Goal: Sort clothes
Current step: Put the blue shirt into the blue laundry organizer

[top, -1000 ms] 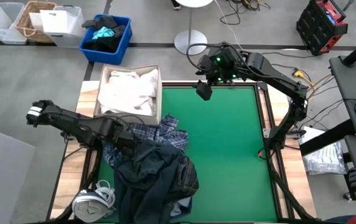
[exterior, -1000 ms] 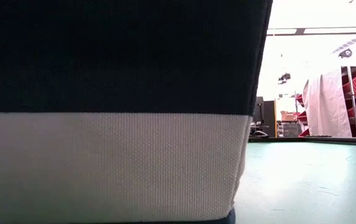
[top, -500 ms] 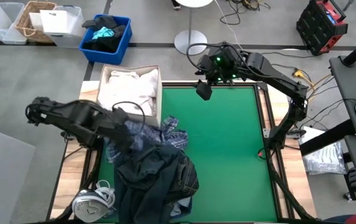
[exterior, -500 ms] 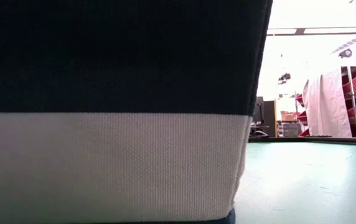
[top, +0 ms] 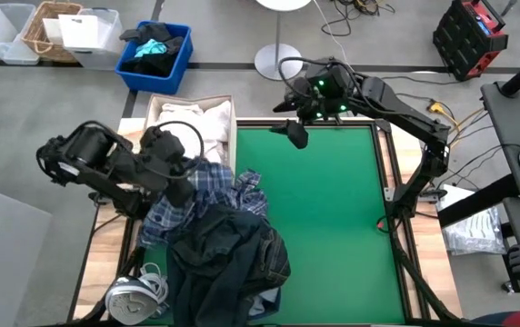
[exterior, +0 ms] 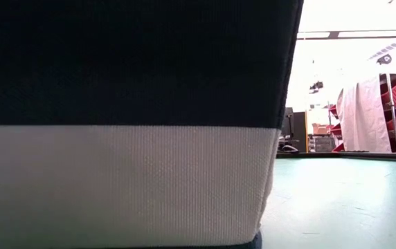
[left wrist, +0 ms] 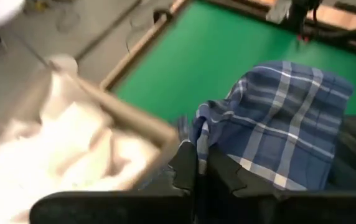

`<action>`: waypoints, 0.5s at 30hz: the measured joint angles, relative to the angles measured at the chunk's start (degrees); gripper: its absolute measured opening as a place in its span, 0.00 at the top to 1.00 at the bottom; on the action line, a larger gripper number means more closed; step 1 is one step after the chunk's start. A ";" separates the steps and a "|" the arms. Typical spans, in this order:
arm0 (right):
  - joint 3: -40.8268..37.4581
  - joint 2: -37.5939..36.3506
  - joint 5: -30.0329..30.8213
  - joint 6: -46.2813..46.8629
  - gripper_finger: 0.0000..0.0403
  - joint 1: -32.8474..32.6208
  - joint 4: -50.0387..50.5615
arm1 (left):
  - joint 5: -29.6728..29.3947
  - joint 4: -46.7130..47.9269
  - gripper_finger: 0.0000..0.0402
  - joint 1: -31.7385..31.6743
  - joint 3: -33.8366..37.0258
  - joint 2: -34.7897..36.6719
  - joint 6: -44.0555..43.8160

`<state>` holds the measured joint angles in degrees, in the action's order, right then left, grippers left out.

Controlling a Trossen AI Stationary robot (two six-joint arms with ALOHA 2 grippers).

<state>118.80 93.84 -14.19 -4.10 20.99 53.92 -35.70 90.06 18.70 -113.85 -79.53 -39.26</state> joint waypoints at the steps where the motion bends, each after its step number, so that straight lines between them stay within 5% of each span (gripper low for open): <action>1: 0.00 0.00 -1.72 0.00 0.24 -0.05 -1.00 | -1.11 0.05 1.00 0.00 -1.85 -0.84 1.34; 12: 0.00 -0.02 -4.31 -4.04 0.15 -3.62 -14.35 | -15.01 -0.40 1.00 -0.04 -21.30 -10.71 16.52; 15: 0.00 -0.02 -4.27 -3.59 0.13 -4.59 -17.97 | -18.04 -6.22 1.00 -0.15 -19.13 -10.32 22.38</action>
<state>118.80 93.82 -18.46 -7.69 16.41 35.95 -53.74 83.84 18.55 -132.98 -89.85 -16.88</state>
